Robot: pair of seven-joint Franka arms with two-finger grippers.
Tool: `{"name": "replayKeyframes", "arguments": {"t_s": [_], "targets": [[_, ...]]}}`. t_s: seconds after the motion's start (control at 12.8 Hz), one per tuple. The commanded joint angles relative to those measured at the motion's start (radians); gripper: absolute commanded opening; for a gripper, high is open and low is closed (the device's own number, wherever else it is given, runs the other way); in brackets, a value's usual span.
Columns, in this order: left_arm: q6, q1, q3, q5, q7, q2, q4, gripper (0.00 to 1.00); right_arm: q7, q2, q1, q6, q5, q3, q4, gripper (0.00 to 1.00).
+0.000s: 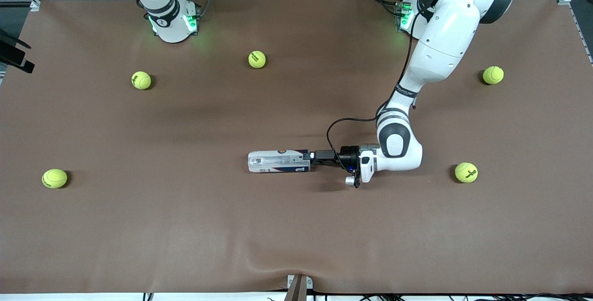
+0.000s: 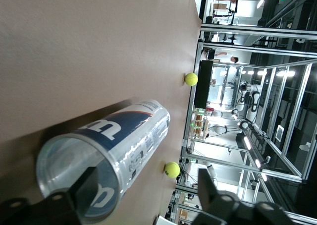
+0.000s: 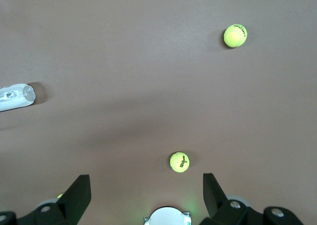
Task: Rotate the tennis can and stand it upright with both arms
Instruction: 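Grasp the can's open end with the left gripper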
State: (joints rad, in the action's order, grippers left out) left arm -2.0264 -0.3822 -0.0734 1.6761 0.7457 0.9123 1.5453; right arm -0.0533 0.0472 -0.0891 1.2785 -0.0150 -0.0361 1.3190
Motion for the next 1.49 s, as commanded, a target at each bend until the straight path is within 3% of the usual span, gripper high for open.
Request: {"name": "replayKeyframes", "arguments": {"t_s": [0.0,0.08,0.16,0.23,0.31,0.7,1.41], "targets": [[-0.012,-0.018,0.004,0.031,0.021,0.023,-0.03,0.71,-0.003,-0.018,-0.014,-0.001,-0.003,0.019,0.0,1.0],[-0.012,-0.018,0.004,0.028,0.029,0.027,-0.03,0.59,-0.003,-0.018,-0.014,-0.001,-0.006,0.021,0.002,1.0],[-0.012,-0.017,0.004,0.03,0.049,0.036,-0.03,0.4,-0.003,-0.017,-0.014,-0.001,-0.011,0.022,0.002,1.0],[-0.012,-0.015,0.004,0.031,0.075,0.045,-0.033,0.1,-0.003,-0.014,-0.005,-0.001,-0.01,0.022,0.002,1.0],[-0.011,-0.011,0.004,0.031,0.078,0.046,-0.034,0.0,-0.011,-0.012,0.024,0.001,-0.006,0.022,0.002,1.0],[-0.006,-0.006,0.014,-0.021,-0.001,0.005,-0.069,0.0,-0.01,-0.01,0.037,-0.011,-0.003,0.019,0.002,1.0],[-0.008,-0.015,0.017,-0.404,-0.461,-0.087,-0.169,0.0,-0.005,-0.013,0.029,-0.008,0.001,0.007,-0.001,1.0]]}}
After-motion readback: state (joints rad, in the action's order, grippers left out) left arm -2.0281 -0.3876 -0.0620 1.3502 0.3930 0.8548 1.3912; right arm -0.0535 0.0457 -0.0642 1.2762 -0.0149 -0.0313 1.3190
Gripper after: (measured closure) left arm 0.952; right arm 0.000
